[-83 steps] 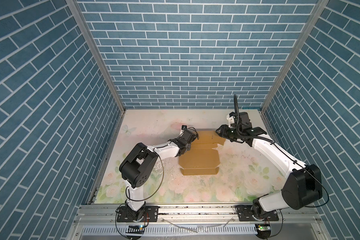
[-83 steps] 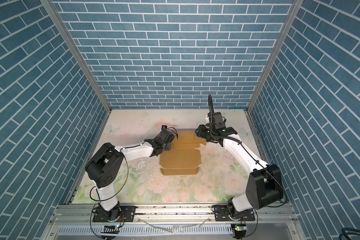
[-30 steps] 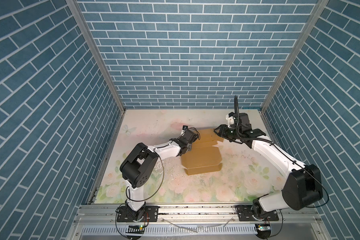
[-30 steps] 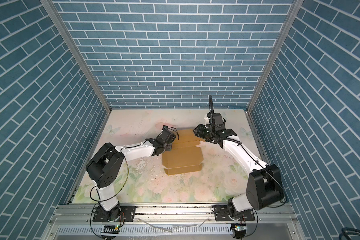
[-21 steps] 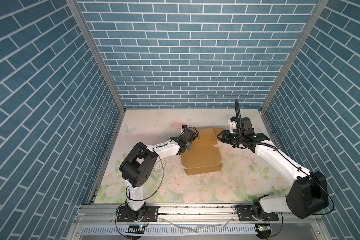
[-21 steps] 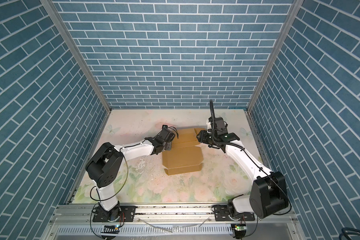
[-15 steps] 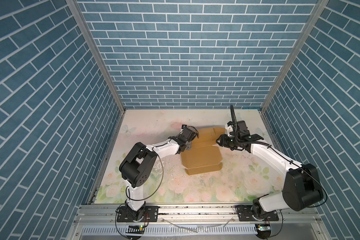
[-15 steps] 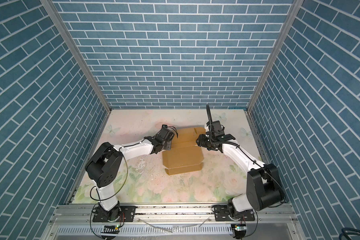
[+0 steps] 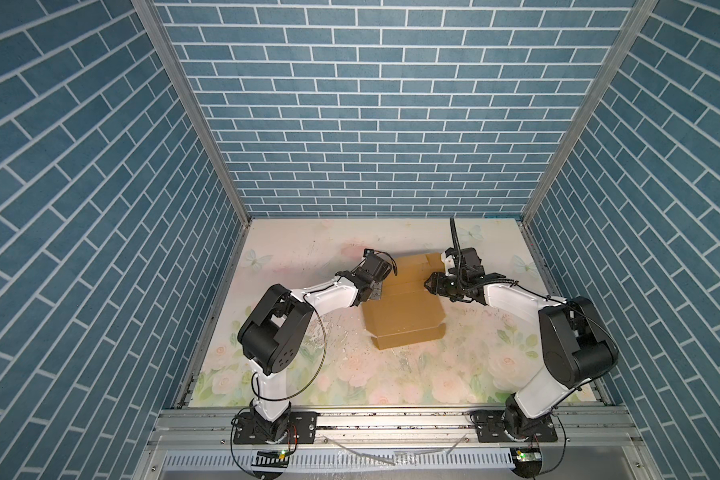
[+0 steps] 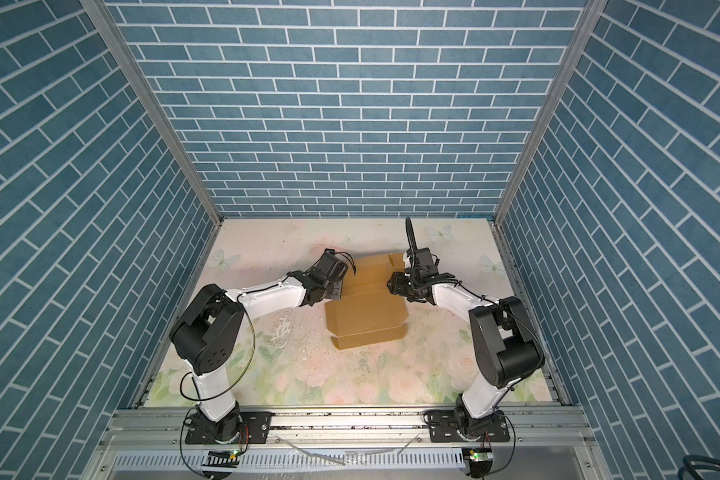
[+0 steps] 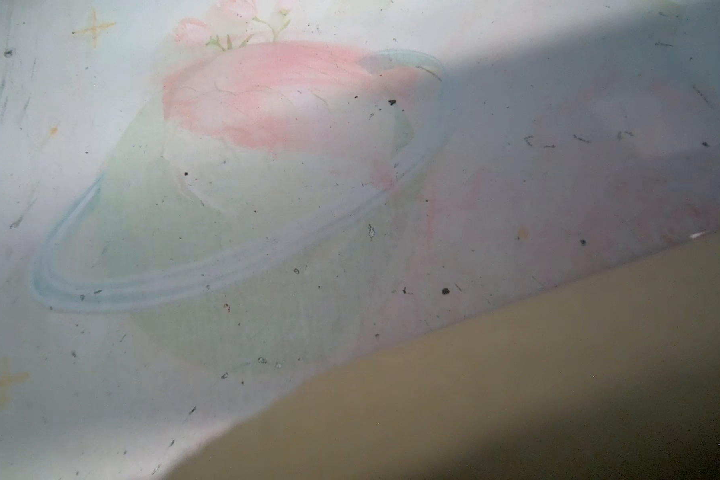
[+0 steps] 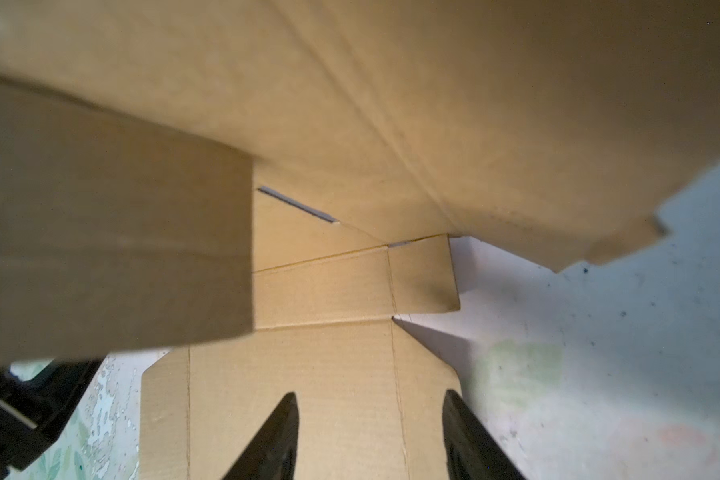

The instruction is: Fold the paper box

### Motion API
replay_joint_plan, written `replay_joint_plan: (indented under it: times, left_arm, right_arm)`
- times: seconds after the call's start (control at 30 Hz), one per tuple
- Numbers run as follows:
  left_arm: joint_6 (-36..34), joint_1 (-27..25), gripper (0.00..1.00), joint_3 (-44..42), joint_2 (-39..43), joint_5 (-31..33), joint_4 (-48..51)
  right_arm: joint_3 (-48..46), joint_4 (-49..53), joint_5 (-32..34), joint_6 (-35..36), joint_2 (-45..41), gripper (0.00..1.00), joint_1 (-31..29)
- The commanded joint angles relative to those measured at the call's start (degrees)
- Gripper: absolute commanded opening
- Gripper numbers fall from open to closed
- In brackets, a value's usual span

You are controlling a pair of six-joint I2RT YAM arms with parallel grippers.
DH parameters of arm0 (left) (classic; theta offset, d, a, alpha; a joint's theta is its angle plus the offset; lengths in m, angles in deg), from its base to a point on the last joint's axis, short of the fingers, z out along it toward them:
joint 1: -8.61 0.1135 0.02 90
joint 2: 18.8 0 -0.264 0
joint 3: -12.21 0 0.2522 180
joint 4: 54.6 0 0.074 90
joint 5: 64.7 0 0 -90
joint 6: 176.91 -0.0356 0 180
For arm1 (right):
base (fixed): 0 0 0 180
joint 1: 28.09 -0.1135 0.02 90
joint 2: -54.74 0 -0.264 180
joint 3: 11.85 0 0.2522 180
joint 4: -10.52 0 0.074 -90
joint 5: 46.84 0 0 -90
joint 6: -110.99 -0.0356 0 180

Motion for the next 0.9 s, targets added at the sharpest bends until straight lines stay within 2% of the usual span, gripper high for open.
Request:
replay_joint_plan:
  times: [0.0, 0.63, 0.87]
  left_arm:
    - [-0.69, 0.81, 0.15, -0.37, -0.58, -2.96, 6.61]
    - [-1.66, 2.46, 0.15, 1.56, 0.27, -6.88, 9.31]
    - [-2.45, 2.73, 0.15, 2.51, 0.01, -7.50, 10.39]
  right_arm:
    - [-1.75, -4.88, 1.13, 0.43, 2.42, 0.56, -0.05]
    - [-3.54, -13.83, 3.50, -3.44, 8.64, 0.56, -0.02]
    - [-5.24, -20.61, 2.02, -4.74, 10.32, 0.56, -0.07]
